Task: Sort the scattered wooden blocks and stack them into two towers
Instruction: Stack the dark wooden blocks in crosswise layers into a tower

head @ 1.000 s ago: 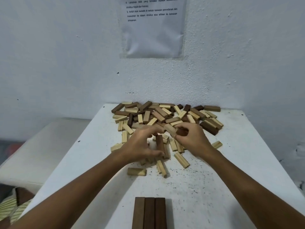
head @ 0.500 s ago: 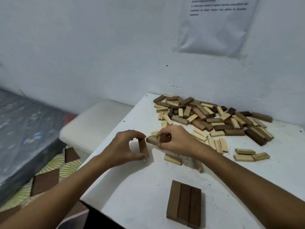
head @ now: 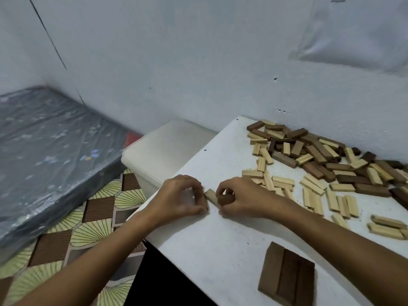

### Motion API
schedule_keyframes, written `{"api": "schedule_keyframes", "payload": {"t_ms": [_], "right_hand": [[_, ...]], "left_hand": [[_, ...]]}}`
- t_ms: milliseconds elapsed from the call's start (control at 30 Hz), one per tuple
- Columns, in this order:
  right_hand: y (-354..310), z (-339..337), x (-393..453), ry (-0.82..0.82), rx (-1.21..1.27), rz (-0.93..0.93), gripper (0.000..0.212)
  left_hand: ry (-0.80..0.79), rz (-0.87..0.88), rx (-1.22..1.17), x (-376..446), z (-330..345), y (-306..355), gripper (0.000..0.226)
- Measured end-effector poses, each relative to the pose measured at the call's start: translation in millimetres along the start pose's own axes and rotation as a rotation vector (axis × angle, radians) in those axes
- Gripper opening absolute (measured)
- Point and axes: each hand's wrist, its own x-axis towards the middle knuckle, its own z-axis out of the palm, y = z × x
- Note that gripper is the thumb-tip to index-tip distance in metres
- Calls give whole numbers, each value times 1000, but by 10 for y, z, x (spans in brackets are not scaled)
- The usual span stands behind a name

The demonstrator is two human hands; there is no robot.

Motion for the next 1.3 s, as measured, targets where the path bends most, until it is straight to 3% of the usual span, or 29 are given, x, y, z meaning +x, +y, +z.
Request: {"api": "schedule_keyframes", "payload": {"t_ms": [67,167,300,400,500,700,867,1000,1133,1300], "right_hand": [[-3,-21,4,-16,70,22,28],[22,-66,75,59,201,58,14],[58,-73,140,124,146,119,16],[74,-15,155,124,45,158,30],[89,28,155,139,23,165,26],[142,-90,121,101,72,181,36],[161,-130,105,-5,214,234,34],[166,-116,144,104,21,241,29],[164,-113,83,171,-79,285,29],[119,-57,-38,208,-146,251,35]], "left_hand": [[8,0,4,-15,21,10,41],[26,-18,60,-31,85,73,51],[37,-63,140,-5,226,229,60],[49,-100,141,27,315,288,51],[39,-106,89,48,333,277,38],[149,-92,155,-21,322,204,72],[115,-145,133,-27,425,276,92],[106,-194,103,-4,503,370,101],[27,-174,36,71,467,363,97],[-239,-77,87,300,259,218,102]]}}
